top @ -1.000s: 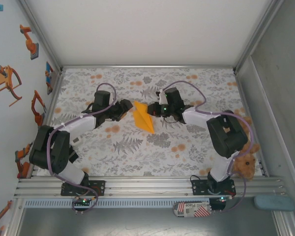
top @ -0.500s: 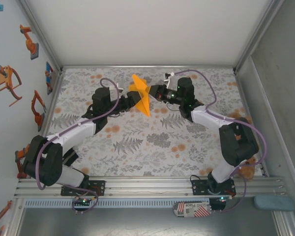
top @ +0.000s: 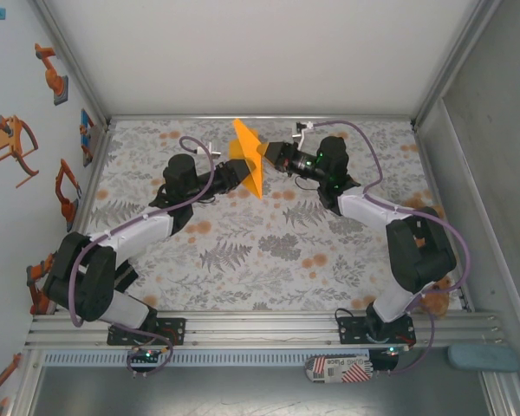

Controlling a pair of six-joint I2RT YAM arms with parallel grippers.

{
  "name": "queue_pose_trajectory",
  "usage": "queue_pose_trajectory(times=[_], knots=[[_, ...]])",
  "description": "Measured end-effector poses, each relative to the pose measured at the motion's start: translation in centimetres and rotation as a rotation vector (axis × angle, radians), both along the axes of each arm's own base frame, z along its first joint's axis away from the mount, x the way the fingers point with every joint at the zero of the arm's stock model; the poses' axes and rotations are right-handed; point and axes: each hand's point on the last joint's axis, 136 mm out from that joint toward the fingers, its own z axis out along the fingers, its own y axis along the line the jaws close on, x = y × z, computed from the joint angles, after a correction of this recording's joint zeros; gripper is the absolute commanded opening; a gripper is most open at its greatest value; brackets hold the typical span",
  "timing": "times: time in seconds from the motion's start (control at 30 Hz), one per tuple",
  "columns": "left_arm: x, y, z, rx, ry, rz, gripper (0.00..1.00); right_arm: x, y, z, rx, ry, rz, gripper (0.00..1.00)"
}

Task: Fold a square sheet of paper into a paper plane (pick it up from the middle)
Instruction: Turn over the paper at the center of the table.

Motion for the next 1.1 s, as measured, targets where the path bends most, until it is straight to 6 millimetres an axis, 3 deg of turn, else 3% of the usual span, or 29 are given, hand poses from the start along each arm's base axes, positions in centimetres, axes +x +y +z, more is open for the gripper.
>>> queue_pose_trajectory(times=[0.4,0.63,0.87,1.1], knots=[[-0.3,-0.4,2.1,-0.057,-0.066,-0.032,0.28,0.1,-0.5,1.2,0.066,0.005,0.001,0.0],[-0.3,-0.6,2.9,-0.082,-0.085,-0.05,0.15,0.1,-0.6,1.2,0.071,0.006,0.0,0.02],[-0.3,-0.5,2.3,-0.055,-0.073,-0.042,0.1,0.3,-1.0,-0.1,0.058,0.028,-0.013,0.18],[0.0,1.0,-1.1,0.139,-0.034,0.03,0.08,1.6,-2.9,-3.6,-0.029,0.073,-0.089,0.42]])
